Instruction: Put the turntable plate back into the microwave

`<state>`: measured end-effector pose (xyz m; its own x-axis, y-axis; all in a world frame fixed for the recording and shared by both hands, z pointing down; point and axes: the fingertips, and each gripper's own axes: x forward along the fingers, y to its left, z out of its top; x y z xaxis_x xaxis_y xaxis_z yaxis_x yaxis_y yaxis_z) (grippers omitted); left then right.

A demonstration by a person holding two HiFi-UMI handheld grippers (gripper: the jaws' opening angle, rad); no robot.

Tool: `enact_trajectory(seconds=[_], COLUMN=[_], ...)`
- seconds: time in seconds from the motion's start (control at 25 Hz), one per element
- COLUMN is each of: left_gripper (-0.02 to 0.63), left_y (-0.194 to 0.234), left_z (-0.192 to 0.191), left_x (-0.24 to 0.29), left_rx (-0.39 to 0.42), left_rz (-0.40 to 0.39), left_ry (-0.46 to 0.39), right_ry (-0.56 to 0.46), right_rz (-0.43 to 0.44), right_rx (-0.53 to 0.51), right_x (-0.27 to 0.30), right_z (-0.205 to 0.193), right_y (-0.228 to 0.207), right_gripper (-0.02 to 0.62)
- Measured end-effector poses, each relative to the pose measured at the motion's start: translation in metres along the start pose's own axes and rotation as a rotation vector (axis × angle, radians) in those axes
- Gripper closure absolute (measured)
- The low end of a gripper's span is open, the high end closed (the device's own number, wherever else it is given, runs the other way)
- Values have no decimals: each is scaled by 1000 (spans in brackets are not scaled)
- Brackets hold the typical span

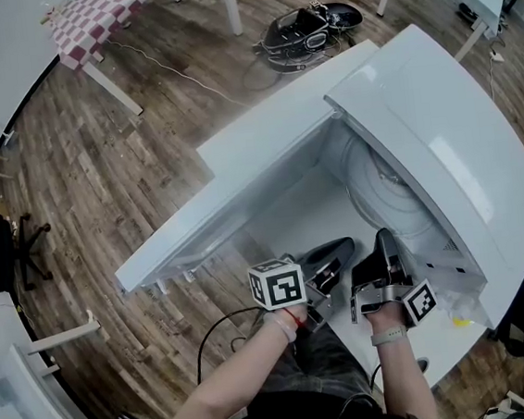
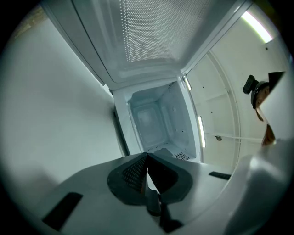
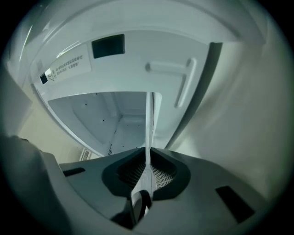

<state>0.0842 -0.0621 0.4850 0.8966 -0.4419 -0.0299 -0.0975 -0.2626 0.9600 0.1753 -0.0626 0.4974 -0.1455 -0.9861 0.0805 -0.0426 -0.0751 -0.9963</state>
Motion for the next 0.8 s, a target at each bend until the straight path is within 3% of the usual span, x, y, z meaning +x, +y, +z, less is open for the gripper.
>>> enact_trajectory(seconds=[0.28, 0.8], left_gripper=[592, 592], left_y=[0, -4], left_z=[-1, -4], left_x=[-1, 3], left_rx=[1, -6], left_rz=[5, 4], left_ry=[-6, -2], right_ry=[-28, 176], right_rz=[4, 0], right_rx=[15, -172], right_x=[3, -27], right_z=[2, -30], right_y=[2, 10], right_gripper=[546, 575])
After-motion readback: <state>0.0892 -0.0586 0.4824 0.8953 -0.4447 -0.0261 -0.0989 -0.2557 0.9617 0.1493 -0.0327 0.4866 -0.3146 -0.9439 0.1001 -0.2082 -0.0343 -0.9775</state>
